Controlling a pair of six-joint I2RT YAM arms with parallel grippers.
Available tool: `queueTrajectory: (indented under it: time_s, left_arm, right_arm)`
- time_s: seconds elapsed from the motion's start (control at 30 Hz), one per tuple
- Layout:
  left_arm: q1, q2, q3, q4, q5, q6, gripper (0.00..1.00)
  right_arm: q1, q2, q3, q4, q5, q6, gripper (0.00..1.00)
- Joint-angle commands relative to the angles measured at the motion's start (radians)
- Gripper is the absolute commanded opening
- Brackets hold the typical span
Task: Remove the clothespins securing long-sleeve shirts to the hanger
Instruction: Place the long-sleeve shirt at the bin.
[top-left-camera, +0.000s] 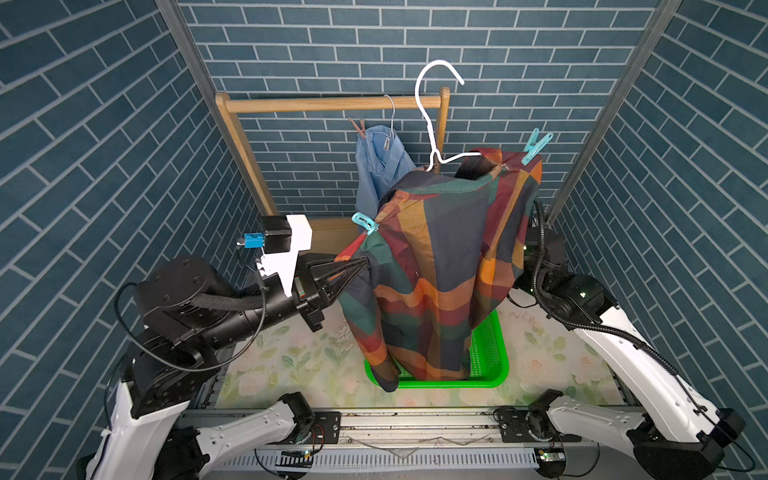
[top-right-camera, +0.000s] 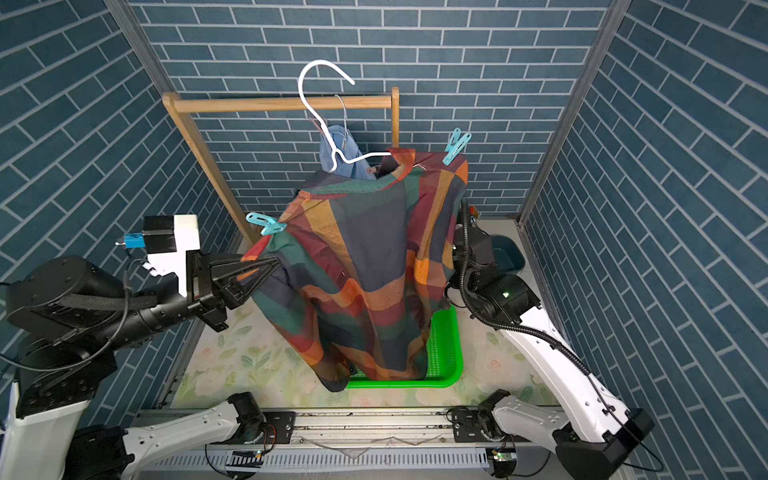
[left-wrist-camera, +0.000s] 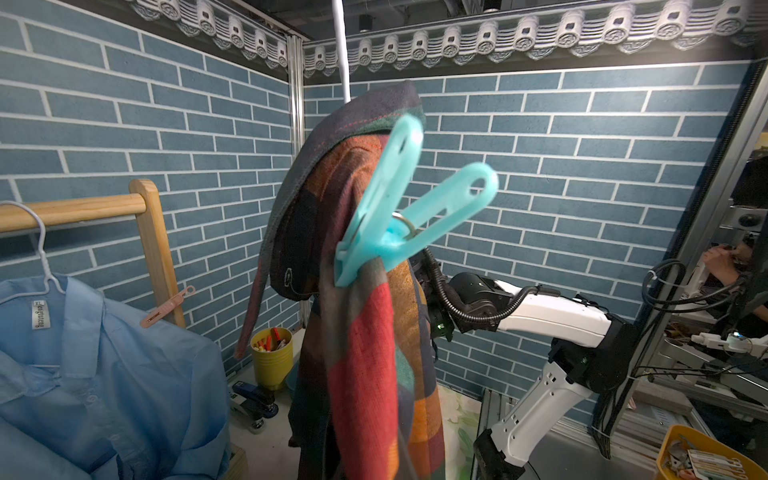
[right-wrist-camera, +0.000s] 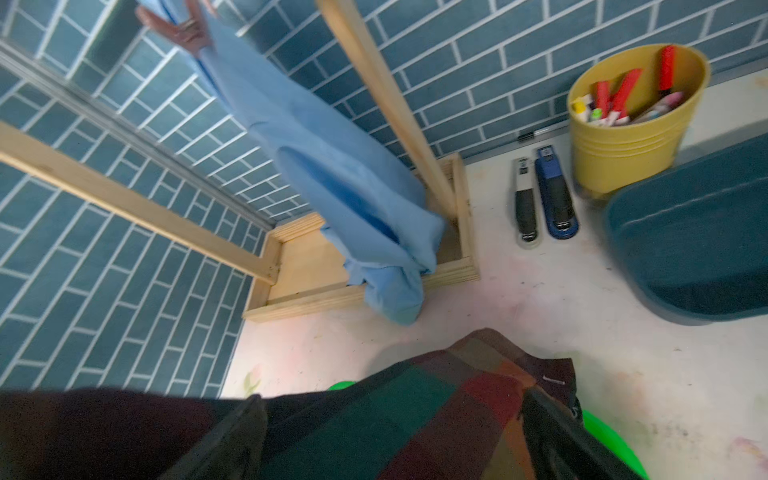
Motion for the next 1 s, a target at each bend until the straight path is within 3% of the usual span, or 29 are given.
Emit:
queueTrajectory:
  time_s: [0.0, 0.1, 0.23, 0.5, 0.8, 0.97]
  left_arm:
    - [0.005, -0.026, 0.003, 0.098, -0.05, 0.031, 0.0]
    - [0.004, -0.054, 0.001, 0.089, -0.083, 0.044, 0.0]
    - [0.006, -0.075, -0.008, 0.067, -0.089, 0.041, 0.0]
    - [0.005, -0.072, -0.093, 0.032, -0.045, 0.008, 0.0]
    - [0.005, -0.066, -0.283, 0.175, 0.004, -0.029, 0.0]
    - [0.005, -0.081, -0.427, 0.267, 0.026, -0.038, 0.0]
  right_arm:
    - [0.039, -0.066, -0.059, 0.052, -0.011, 0.118, 0.96]
    - [0.097, -0.071, -0.082, 0.083, -0.017, 0.155, 0.96]
    - [0.168, -0.063, -0.082, 0.05, 0.071, 0.167, 0.96]
    - [0.171, -0.145, -0.228, -0.012, 0.189, 0.209, 0.97]
    - [0.165, -0.223, -0.306, -0.117, 0.307, 0.21, 0.98]
    - [0.162, -0.296, -0.427, -0.113, 0.354, 0.254, 0.98]
